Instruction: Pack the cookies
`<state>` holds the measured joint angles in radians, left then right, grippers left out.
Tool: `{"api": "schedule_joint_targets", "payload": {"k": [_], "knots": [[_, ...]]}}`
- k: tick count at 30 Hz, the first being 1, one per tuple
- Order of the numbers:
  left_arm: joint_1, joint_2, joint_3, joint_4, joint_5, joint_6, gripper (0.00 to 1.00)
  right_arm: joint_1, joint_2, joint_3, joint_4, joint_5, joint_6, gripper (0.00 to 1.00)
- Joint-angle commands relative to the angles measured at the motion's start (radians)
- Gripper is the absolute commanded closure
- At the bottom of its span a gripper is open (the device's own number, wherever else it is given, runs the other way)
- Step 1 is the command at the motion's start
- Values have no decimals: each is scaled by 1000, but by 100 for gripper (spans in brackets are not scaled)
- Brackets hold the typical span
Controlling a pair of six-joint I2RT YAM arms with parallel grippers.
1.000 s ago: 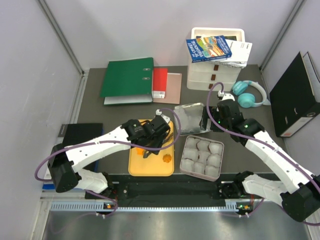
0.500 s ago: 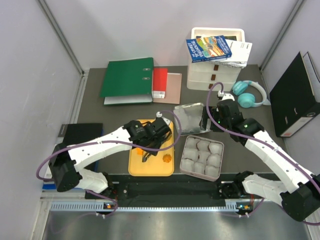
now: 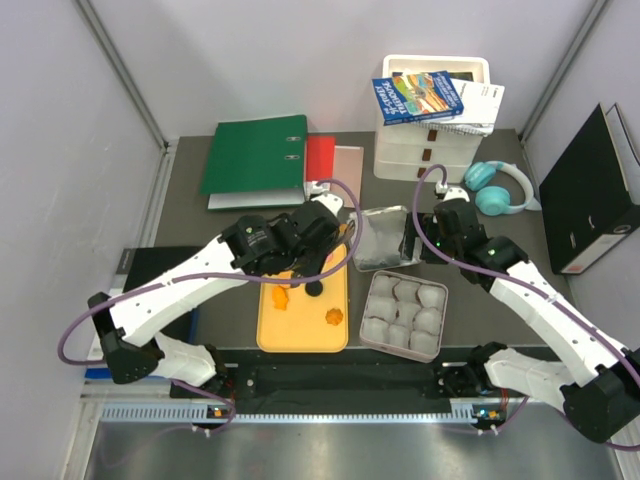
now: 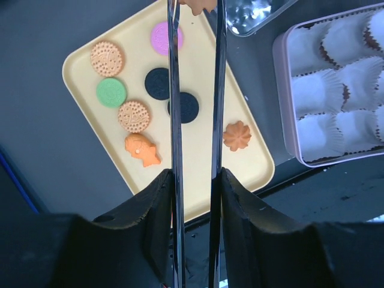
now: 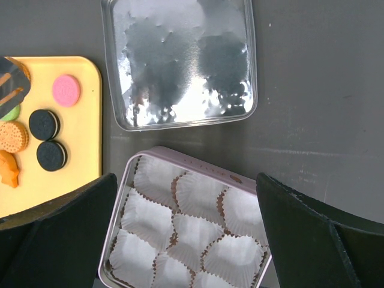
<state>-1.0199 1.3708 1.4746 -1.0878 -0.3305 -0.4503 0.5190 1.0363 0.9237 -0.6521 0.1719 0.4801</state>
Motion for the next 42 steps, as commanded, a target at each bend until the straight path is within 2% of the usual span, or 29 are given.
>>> {"api": "schedule_joint_targets", "payload": {"k": [1, 15, 30, 42], "knots": [[-23, 10, 58, 5, 45, 33, 70, 9, -16, 44, 5, 31, -17, 1], [-183, 152, 138, 57, 110, 33, 71, 9, -71, 92, -69, 126, -41, 1], [-299, 143, 130, -38, 142, -34, 71, 7, -78, 86, -81, 129, -44, 1], [-310, 113, 41, -32, 100, -60, 65, 9, -88, 69, -78, 118, -34, 1]]}}
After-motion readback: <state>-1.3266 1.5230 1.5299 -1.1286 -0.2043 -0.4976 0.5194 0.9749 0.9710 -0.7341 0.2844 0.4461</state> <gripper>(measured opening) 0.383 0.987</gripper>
